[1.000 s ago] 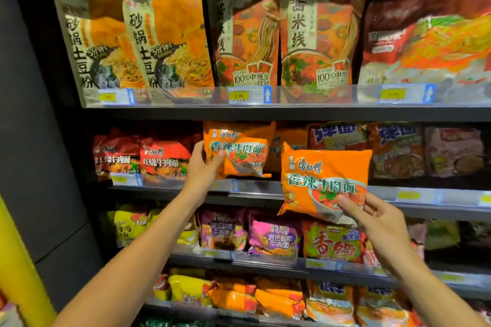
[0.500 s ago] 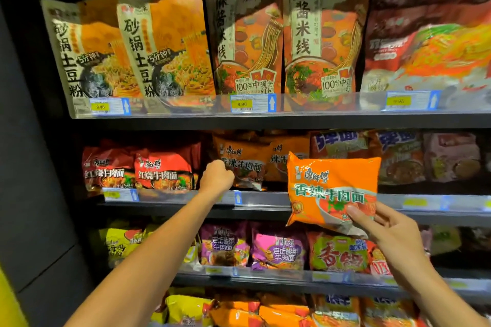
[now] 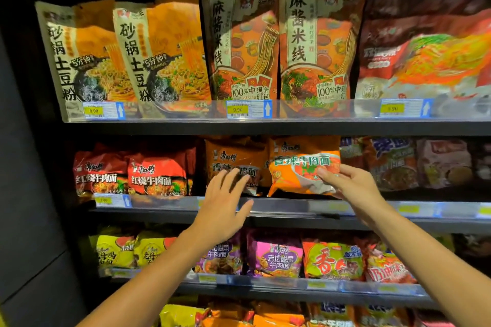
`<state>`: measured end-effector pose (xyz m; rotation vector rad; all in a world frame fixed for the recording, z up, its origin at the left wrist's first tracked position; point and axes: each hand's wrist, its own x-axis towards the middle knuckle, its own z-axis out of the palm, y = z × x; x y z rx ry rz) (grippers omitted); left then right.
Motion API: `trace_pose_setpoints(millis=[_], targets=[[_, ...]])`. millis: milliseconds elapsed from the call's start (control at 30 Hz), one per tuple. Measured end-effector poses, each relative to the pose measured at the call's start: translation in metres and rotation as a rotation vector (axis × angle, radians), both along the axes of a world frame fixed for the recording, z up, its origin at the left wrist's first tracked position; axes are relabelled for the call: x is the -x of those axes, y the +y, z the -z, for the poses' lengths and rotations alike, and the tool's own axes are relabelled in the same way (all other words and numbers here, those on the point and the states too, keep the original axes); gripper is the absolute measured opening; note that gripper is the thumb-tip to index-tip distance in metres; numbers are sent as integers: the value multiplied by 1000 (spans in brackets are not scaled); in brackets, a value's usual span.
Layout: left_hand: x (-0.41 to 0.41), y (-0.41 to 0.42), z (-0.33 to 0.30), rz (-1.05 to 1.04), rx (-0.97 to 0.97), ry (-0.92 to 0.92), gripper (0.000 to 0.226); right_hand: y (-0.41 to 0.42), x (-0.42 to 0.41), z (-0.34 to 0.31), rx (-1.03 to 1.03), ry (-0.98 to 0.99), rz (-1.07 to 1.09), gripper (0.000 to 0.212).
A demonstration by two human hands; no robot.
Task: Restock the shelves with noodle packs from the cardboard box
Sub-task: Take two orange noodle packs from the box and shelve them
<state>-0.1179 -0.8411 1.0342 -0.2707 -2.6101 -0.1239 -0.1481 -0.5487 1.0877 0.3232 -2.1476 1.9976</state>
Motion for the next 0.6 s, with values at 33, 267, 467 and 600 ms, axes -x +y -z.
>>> trace_pose_setpoints(millis=[33,267,467,600], targets=[[0,3,0,-7,25,-23,75,-4,7,-3,-27,-8,4,23],[4,19,-16,-85,117,-200,69,-26,61,3,-337,-104,140,39],[15,16,-19,-171,145,-335,65,-48,69,-3,-1063,-39,154,39],[20,7,-22,-221,160,-380,74,-68,69,-8,-1210,-73,174,42]])
